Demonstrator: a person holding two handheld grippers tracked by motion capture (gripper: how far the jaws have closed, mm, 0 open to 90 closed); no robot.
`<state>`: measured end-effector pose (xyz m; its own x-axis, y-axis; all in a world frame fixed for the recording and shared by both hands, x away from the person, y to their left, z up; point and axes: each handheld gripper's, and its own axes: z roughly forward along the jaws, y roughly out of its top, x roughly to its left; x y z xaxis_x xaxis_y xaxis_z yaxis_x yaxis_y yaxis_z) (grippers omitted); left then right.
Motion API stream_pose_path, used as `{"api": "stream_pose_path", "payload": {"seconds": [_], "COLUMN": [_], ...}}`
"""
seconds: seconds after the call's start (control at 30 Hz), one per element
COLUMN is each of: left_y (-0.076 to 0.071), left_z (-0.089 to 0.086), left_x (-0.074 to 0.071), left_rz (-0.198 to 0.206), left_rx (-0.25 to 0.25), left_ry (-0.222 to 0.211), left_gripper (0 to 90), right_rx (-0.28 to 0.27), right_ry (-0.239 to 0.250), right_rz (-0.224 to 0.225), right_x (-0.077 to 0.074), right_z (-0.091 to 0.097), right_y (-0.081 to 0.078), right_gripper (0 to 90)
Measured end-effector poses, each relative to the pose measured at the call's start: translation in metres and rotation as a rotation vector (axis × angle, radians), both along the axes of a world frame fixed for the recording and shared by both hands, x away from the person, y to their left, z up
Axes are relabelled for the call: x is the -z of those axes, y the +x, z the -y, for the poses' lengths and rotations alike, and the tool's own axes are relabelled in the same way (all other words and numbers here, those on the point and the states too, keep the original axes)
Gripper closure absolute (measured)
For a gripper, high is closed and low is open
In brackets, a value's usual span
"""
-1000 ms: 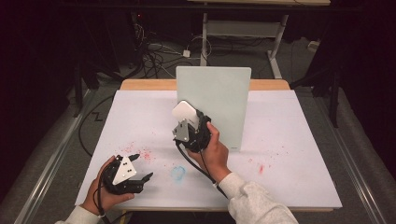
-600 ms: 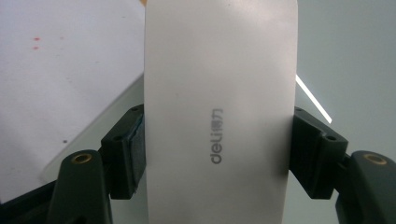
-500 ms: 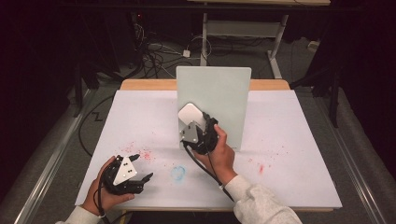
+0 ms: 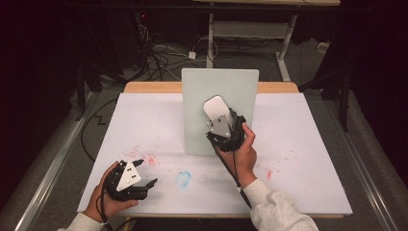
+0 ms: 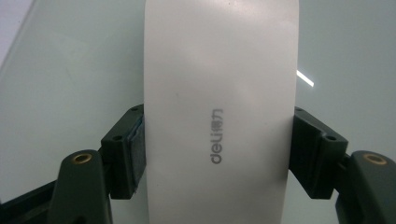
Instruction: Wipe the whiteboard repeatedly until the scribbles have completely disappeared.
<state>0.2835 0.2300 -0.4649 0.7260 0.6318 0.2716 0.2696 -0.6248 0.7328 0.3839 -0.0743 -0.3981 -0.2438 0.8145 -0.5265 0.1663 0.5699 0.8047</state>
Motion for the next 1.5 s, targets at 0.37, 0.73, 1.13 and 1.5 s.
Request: {"api": "stream_pose_path", "payload": {"seconds": [0.37, 0.73, 1.13, 1.5], "left_y": [0.002, 0.001, 0.001, 0.003], "left_z": [0.003, 0.003, 0.003, 0.003], "left_x": [0.0, -0.001, 0.0, 0.001], "left_rz": [0.0, 0.006, 0.004, -0.002], "left_rx": [0.006, 0.009, 0.007, 0.011], "left_ry": [0.009, 0.015, 0.011, 0.008], "left_gripper": [22.4, 22.5, 22.5, 22.5], "right_rx": [-0.002, 0.056, 0.086, 0.056], "right_ry": [-0.028, 0.042, 0.061, 0.066], "right_rz": [-0.029, -0.01, -0.011, -0.057], "right_x": [0.024, 0.011, 0.013, 0.023], "right_z": [0.022, 0.071, 0.086, 0.112], "right_y": [-0.01, -0.007, -0.009, -0.014], "right_gripper": [31.1, 31.1, 31.1, 31.1]}}
